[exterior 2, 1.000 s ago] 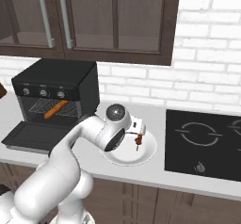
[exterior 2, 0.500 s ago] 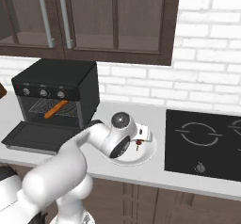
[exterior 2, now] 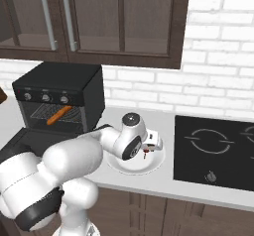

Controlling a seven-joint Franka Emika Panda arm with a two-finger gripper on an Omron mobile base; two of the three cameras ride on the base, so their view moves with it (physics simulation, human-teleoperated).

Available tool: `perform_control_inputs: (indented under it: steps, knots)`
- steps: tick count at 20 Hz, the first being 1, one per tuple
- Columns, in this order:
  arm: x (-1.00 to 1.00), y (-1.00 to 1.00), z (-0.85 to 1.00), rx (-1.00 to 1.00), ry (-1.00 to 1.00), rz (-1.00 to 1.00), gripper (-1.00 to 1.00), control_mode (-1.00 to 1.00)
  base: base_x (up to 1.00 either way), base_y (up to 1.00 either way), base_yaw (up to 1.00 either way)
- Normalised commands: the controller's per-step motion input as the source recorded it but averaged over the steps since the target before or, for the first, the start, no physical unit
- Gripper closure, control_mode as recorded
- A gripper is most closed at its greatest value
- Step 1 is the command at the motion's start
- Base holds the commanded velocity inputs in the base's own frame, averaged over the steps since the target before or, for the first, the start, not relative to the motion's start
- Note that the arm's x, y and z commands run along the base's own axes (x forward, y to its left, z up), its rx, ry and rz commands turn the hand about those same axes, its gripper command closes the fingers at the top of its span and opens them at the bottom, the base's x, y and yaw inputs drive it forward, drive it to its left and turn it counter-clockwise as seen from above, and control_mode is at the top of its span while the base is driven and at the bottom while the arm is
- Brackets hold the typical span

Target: Pick up the kebab skewer and baguette bread, and place them inside the toaster oven. Close the toaster oven door and start by setting the timer.

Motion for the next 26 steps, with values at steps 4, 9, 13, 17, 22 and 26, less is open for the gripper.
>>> perform_control_inputs:
  steps: [4, 9, 13, 17, 22, 26]
  knots:
    - [0.27, -0.08, -0.63, 0.0, 0.0, 0.0, -1.0, -1.0, 0.0, 0.0, 0.0]
    - [0.18, -0.09, -0.53, 0.0, 0.0, 0.0, -1.0, -1.0, 0.0, 0.0, 0.0]
    - [0.32, -0.05, -0.34, 0.0, 0.0, 0.0, -1.0, -1.0, 0.0, 0.0, 0.0]
    - [0.26, -0.03, -0.32, 0.0, 0.0, 0.0, -1.0, -1.0, 0.0, 0.0, 0.0]
    - [0.1, 0.0, -0.4, 0.0, 0.0, 0.0, 1.0, -1.0, 0.0, 0.0, 0.0]
    - [0.0, 0.0, -0.38, 0.0, 0.0, 0.0, 1.0, -1.0, 0.0, 0.0, 0.0]
